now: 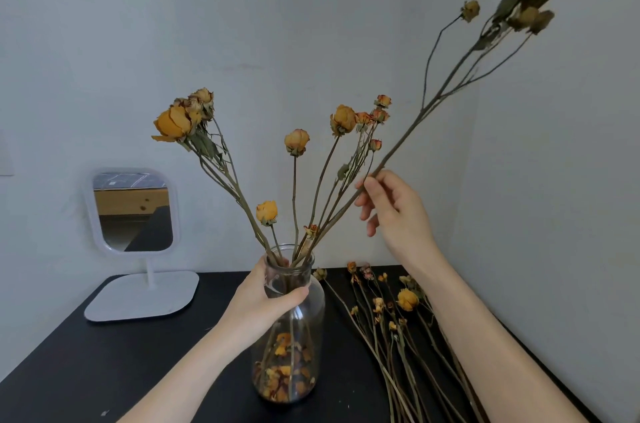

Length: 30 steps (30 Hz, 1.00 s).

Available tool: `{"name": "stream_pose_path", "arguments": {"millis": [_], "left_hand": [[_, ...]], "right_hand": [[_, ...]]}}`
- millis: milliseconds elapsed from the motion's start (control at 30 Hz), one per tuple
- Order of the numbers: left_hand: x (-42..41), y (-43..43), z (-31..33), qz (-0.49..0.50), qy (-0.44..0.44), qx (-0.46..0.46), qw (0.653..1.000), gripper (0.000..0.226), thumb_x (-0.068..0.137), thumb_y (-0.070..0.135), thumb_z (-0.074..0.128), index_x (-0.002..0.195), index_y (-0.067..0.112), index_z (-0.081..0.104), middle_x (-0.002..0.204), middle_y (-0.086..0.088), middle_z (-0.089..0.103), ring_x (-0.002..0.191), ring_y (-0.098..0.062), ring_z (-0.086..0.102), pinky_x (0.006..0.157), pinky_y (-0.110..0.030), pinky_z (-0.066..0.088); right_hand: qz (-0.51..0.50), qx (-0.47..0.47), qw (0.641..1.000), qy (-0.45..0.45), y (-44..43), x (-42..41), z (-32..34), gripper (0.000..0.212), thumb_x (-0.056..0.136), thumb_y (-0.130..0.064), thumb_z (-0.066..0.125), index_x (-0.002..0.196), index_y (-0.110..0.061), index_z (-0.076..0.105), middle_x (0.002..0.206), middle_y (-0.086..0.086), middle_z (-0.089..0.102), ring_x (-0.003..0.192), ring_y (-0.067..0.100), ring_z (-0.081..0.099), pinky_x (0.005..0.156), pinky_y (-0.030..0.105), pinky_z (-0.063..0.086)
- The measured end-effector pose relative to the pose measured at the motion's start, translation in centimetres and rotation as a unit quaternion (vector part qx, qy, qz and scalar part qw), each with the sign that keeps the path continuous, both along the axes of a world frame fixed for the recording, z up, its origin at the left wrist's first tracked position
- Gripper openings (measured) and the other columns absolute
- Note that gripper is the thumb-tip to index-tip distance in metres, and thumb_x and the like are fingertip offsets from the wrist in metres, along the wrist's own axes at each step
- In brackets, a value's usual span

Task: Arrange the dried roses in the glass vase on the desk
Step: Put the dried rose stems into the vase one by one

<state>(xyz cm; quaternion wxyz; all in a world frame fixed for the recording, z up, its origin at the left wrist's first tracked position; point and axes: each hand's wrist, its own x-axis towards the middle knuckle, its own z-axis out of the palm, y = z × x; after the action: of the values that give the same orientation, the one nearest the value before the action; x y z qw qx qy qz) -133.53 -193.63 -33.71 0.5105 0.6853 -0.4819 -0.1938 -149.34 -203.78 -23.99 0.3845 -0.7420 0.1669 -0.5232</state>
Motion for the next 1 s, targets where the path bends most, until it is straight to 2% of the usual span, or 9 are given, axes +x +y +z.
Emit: {"name": "stream_pose_path", "arguments": {"millis": [300,400,533,633,733,800,867,1000], "left_hand": [[0.1,0.4,0.0,-0.015,-0.006,-0.011,1.000,0.056,0.075,0.039,0.071,0.117,0.044,0.034,0.113,0.021,0.050,0.107,-0.003,0.047,0.095,-0.025,0.038],[0.2,0.3,-0.1,-0.017,-0.001,-0.013,1.000,0.056,0.075,0.038,0.071,0.118,0.043,0.035,0.116,0.019,0.051,0.110,-0.004,0.047,0.097,-0.026,0.038],[0.2,0.4,-0.2,-0.023,-0.005,-0.018,1.000,0.054,0.075,0.039,0.071,0.113,0.049,0.035,0.110,0.026,0.050,0.105,0.001,0.047,0.093,-0.023,0.037],[0.3,0.4,-0.3,-0.024,-0.007,-0.020,0.999,0.054,0.074,0.041,0.071,0.113,0.050,0.035,0.109,0.029,0.050,0.105,0.003,0.048,0.092,-0.021,0.037],[0.4,0.4,-0.4,-0.025,-0.003,-0.023,0.999,0.052,0.073,0.042,0.072,0.110,0.053,0.037,0.110,0.029,0.052,0.104,0.005,0.049,0.090,-0.020,0.037],[0.4,0.3,-0.5,-0.025,-0.002,-0.022,0.999,0.051,0.072,0.043,0.072,0.109,0.053,0.038,0.110,0.030,0.052,0.103,0.005,0.049,0.091,-0.021,0.037],[0.4,0.3,-0.5,-0.026,-0.006,-0.021,0.999,0.050,0.073,0.043,0.071,0.109,0.053,0.037,0.110,0.030,0.051,0.103,0.005,0.048,0.092,-0.022,0.037],[0.5,0.2,-0.6,-0.025,-0.011,-0.020,0.999,0.048,0.074,0.042,0.070,0.106,0.053,0.037,0.107,0.032,0.049,0.099,0.007,0.047,0.092,-0.021,0.036]], "right_hand": [[0.013,-0.021,1.000,0.006,-0.5,0.3,1.9,0.025,0.097,-0.015,0.041,0.080,-0.025,0.056,0.069,-0.004,0.055,0.055,0.003,0.052,0.043,0.016,0.046],[0.030,-0.016,0.997,0.068,-0.5,1.0,1.1,0.022,0.096,-0.012,0.042,0.087,-0.022,0.060,0.073,-0.003,0.056,0.056,0.002,0.051,0.043,0.016,0.044],[0.026,-0.001,0.986,0.163,-0.4,2.0,-0.7,0.017,0.094,-0.014,0.051,0.095,-0.019,0.066,0.073,-0.007,0.057,0.057,0.003,0.050,0.044,0.012,0.042],[0.025,-0.008,0.976,0.215,-0.2,2.1,-2.0,0.014,0.091,-0.022,0.057,0.080,-0.025,0.065,0.067,-0.008,0.055,0.048,-0.006,0.050,0.044,0.007,0.039],[0.045,-0.015,0.966,0.256,0.1,2.0,-2.8,0.015,0.087,-0.028,0.060,0.073,-0.026,0.062,0.062,-0.008,0.056,0.044,-0.006,0.049,0.045,0.007,0.039],[0.063,0.008,0.968,0.242,0.1,1.9,-3.0,0.008,0.086,-0.028,0.062,0.078,-0.026,0.062,0.060,-0.008,0.057,0.043,-0.002,0.049,0.045,0.010,0.041],[0.073,0.052,0.979,0.184,-0.1,1.8,-2.8,0.002,0.086,-0.025,0.061,0.085,-0.025,0.062,0.062,-0.005,0.060,0.044,0.001,0.050,0.044,0.014,0.044],[0.063,0.104,0.989,0.083,-0.3,1.6,-2.6,0.004,0.088,-0.019,0.060,0.087,-0.022,0.062,0.062,-0.002,0.061,0.046,0.005,0.052,0.043,0.017,0.044]]}}
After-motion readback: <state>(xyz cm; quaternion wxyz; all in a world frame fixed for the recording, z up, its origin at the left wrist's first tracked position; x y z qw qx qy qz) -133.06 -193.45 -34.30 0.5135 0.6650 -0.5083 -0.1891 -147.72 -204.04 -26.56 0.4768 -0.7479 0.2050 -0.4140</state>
